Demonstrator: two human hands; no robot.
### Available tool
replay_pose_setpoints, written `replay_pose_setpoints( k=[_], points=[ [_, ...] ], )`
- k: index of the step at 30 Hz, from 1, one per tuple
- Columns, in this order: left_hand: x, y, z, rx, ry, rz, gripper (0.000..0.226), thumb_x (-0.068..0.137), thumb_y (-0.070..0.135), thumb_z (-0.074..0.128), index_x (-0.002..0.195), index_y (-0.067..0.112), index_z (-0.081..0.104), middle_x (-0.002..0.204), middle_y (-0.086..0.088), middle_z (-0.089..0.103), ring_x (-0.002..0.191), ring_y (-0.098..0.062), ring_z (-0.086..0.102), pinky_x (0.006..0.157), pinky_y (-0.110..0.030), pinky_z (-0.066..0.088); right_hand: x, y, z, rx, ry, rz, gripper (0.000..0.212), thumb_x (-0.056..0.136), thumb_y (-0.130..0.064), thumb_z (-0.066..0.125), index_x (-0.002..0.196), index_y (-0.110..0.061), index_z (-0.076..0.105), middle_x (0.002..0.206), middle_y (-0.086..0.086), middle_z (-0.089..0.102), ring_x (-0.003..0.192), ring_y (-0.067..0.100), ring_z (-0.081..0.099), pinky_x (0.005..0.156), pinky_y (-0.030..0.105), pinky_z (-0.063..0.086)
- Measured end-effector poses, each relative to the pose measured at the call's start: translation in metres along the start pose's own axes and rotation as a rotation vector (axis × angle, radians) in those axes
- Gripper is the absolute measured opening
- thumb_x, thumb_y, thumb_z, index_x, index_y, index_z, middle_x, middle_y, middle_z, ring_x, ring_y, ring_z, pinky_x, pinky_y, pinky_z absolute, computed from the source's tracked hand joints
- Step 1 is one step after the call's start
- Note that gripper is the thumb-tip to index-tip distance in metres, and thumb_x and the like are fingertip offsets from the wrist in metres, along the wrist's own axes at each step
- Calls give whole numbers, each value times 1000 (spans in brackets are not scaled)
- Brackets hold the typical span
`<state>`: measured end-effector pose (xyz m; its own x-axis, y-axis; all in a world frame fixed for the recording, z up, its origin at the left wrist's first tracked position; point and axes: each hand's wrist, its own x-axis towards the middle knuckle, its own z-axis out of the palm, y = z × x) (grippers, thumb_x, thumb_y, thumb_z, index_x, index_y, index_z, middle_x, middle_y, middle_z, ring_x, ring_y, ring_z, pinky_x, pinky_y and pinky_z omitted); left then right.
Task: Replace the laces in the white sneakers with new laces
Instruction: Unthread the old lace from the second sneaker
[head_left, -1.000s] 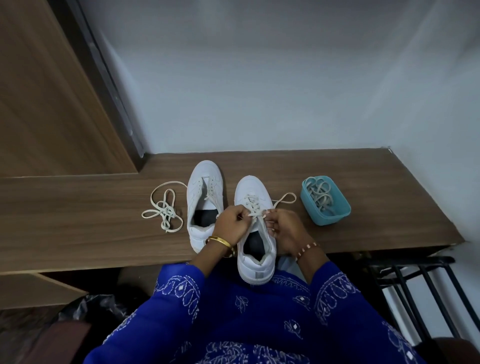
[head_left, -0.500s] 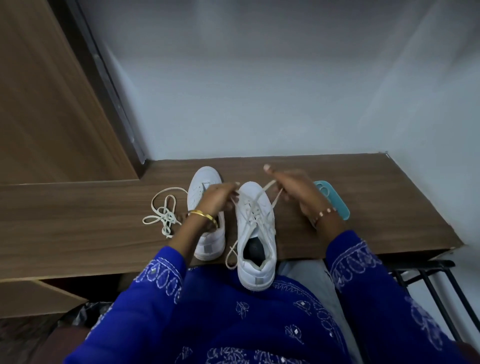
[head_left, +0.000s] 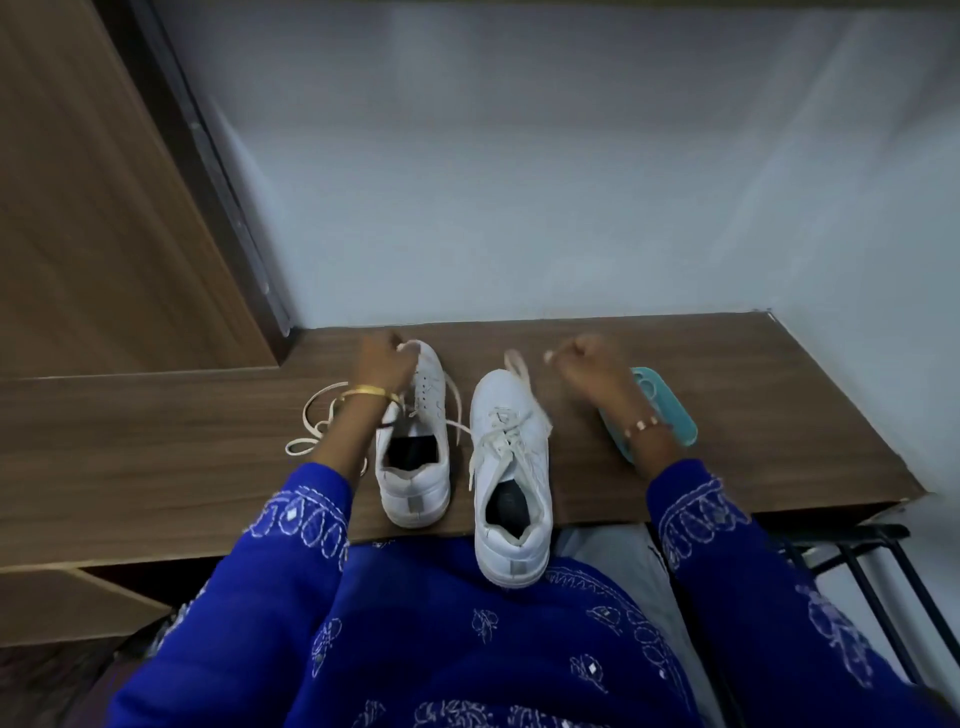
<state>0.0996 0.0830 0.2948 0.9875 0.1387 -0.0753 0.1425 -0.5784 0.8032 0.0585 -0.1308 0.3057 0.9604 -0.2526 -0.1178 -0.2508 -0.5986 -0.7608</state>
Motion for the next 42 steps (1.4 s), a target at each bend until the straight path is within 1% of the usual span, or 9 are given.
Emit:
replay_pose_setpoints(
  k=[3,5,8,13,16,24,33,38,42],
  points=[
    [-22,-21,20,287,29,89,49,79,22,41,118,-5,55,117,-26,56,110,-38,51,90,-37,39,-19,24,23,-178,-60,-31,23,87,-21,57,68,-8,55,71,1,54,75,20,52,66,30,40],
    [-42,-28,38,272,-23,202,33,85,13,47,113,2,60,112,-20,61,106,-35,56,88,-35,42,-29,40,40,-237,-147,-23,12,85,-21,61,86,-9,62,85,0,60,87,21,58,70,25,40],
    [-68,-37,66,306,-226,297,21,86,13,51,100,5,65,94,-16,67,90,-31,62,77,-33,48,-44,59,59,-310,-192,-64,30,84,-16,61,111,-3,58,109,12,63,102,26,58,79,27,42],
    [-80,-50,89,369,-301,348,54,83,23,60,133,12,42,118,-11,55,108,-26,54,87,-30,41,-55,70,69,-300,-145,-199,37,80,-10,60,115,-2,50,113,16,53,102,31,55,79,33,43],
    [-77,-53,92,353,-295,329,63,82,23,64,137,13,35,122,-12,54,111,-26,53,89,-30,41,-54,71,73,-346,-114,-218,33,81,-15,60,111,-4,53,108,14,60,99,30,58,78,34,46],
    [-80,-59,90,151,-237,302,61,81,1,52,139,10,32,105,-17,58,94,-32,58,74,-27,41,-52,69,68,-362,-81,-199,30,82,-2,48,111,-2,54,101,17,65,95,34,60,75,34,45],
    [-81,-62,88,5,-193,245,61,82,-7,49,138,10,34,110,-14,56,102,-27,54,86,-24,42,-47,74,56,-98,-144,-60,31,77,2,53,107,-7,49,75,3,52,73,21,52,63,28,38],
    [-86,-58,78,284,-96,397,43,86,23,60,127,15,49,110,-8,48,88,-23,57,69,-26,43,-49,75,57,-161,-16,-203,25,82,-20,64,104,-9,57,94,0,51,81,15,50,66,24,36],
    [-78,-47,81,377,-71,524,23,90,19,52,107,10,64,100,-11,52,84,-26,56,63,-26,38,-43,64,63,-264,50,-308,14,89,-16,56,93,-7,64,96,11,55,83,23,55,65,28,39]
  ],
)
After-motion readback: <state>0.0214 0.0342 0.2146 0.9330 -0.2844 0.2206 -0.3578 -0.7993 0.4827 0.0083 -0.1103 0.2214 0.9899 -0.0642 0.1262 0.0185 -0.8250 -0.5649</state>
